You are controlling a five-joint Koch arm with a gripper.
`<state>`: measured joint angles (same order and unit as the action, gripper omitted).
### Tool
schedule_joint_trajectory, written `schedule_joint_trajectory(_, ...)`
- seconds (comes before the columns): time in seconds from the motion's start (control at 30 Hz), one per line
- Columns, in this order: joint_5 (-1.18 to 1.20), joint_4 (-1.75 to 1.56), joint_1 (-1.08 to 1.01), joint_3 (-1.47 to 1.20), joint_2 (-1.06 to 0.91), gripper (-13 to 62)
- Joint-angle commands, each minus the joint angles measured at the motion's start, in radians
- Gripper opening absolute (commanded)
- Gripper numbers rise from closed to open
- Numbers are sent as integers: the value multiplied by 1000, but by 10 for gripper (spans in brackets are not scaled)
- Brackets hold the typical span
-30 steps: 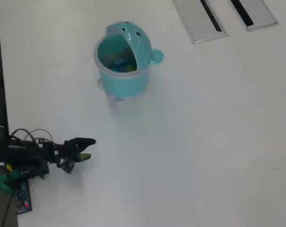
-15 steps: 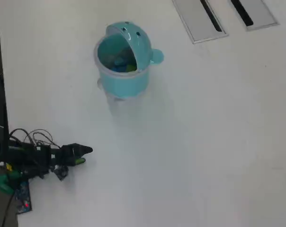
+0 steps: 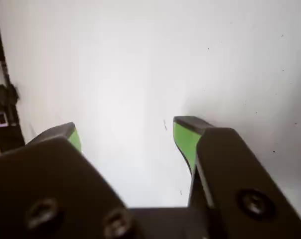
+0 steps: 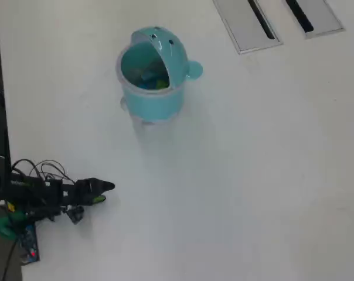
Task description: Grasp RGB lego blocks and put them in the bin one by one.
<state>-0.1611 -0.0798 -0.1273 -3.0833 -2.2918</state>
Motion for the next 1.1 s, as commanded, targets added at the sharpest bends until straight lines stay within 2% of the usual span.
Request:
schedule_joint_trajectory(0.0, 35, 2, 0, -86, -66, 356)
schedule_joint_trajectory(0.3, 58, 110, -2, -87, -66, 358)
schedule_joint_trajectory(1.07, 63, 107, 5, -86, -66, 346)
